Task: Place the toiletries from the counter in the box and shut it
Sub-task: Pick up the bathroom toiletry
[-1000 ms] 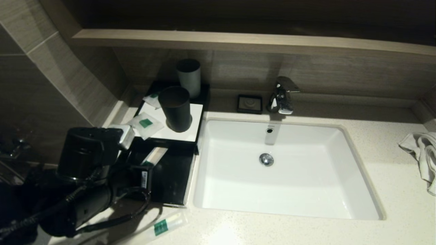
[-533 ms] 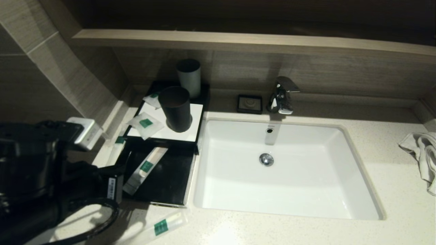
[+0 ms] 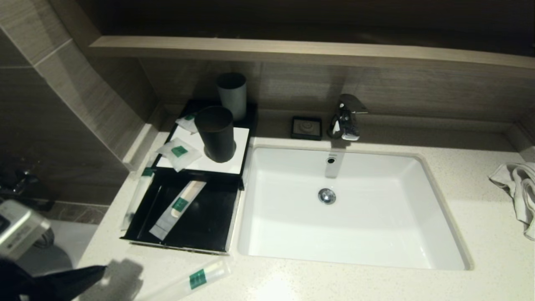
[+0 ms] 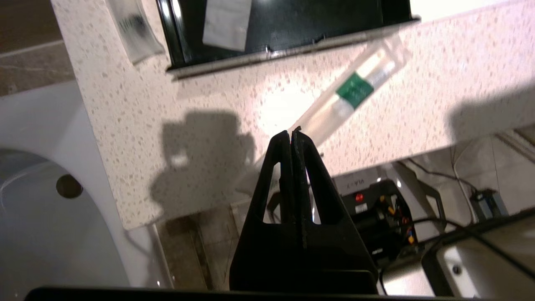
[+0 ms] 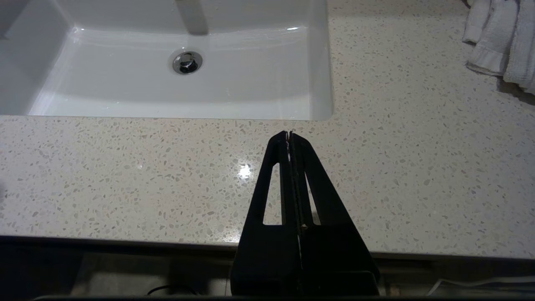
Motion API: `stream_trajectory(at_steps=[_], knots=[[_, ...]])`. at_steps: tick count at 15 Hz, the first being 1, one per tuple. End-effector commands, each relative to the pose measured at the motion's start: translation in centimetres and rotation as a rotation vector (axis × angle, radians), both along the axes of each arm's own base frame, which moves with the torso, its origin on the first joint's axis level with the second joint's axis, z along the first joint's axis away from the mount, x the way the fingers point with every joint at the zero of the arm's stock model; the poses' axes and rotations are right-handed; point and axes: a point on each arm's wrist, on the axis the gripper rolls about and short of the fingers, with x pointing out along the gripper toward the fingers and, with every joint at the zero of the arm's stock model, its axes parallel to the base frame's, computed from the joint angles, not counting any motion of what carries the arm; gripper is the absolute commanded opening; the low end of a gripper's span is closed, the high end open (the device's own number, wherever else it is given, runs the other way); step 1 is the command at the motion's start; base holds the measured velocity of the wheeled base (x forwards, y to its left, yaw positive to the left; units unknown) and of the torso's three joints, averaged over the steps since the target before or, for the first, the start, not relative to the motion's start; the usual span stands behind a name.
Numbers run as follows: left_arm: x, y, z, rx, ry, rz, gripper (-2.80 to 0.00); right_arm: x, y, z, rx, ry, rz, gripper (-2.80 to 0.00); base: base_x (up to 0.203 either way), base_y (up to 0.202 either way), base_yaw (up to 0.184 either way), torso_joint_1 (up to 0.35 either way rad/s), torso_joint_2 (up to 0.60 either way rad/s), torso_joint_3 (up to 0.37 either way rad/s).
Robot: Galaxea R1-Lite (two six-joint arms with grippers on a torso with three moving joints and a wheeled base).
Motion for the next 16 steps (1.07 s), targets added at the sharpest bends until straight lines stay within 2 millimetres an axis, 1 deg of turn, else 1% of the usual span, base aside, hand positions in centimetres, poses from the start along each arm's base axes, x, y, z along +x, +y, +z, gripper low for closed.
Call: stream_trajectory(at_steps=[1, 2, 4, 6, 8, 11, 16], knots=[[-1.4, 0.8, -0.7, -0.006, 0.013, -0.041, -2.8, 0.0, 0.0, 0.0, -0.001, 0.0, 0.0, -2.8, 0.0, 0.0, 0.0, 0.0, 0.0, 0.0], [-1.9, 1.0, -1.2, -0.007, 0.028, -0.076, -2.8, 0.0, 0.0, 0.0, 0.001, 0.0, 0.0, -2.8, 0.0, 0.0, 0.0, 0.0, 0.0, 0.0], [-2.5, 1.3, -2.9, 0.025, 0.079, -0.13, -2.8, 0.0, 0.0, 0.0, 0.0, 0.0, 0.0, -2.8, 0.0, 0.0, 0.0, 0.0, 0.0, 0.0], [-2.7, 1.4, -4.5, 0.057, 0.126, -0.149, -2.8, 0.0, 0.0, 0.0, 0.001, 0.0, 0.0, -2.8, 0.0, 0.0, 0.0, 0.0, 0.0, 0.0], [-2.6, 1.2, -4.9, 0.054, 0.156, -0.17, -2.8, 0.0, 0.0, 0.0, -0.001, 0.0, 0.0, -2.8, 0.0, 0.0, 0.0, 0.0, 0.0, 0.0], [-1.7, 0.7, -5.6, 0.08, 0.216, -0.171, -2.8, 0.0, 0.0, 0.0, 0.001, 0.0, 0.0, -2.8, 0.0, 0.0, 0.0, 0.0, 0.0, 0.0], [1.0, -0.4, -7.8, 0.101, 0.266, -0.109, -2.8, 0.0, 0.0, 0.0, 0.0, 0.0, 0.0, -2.8, 0.0, 0.0, 0.0, 0.0, 0.0, 0.0]])
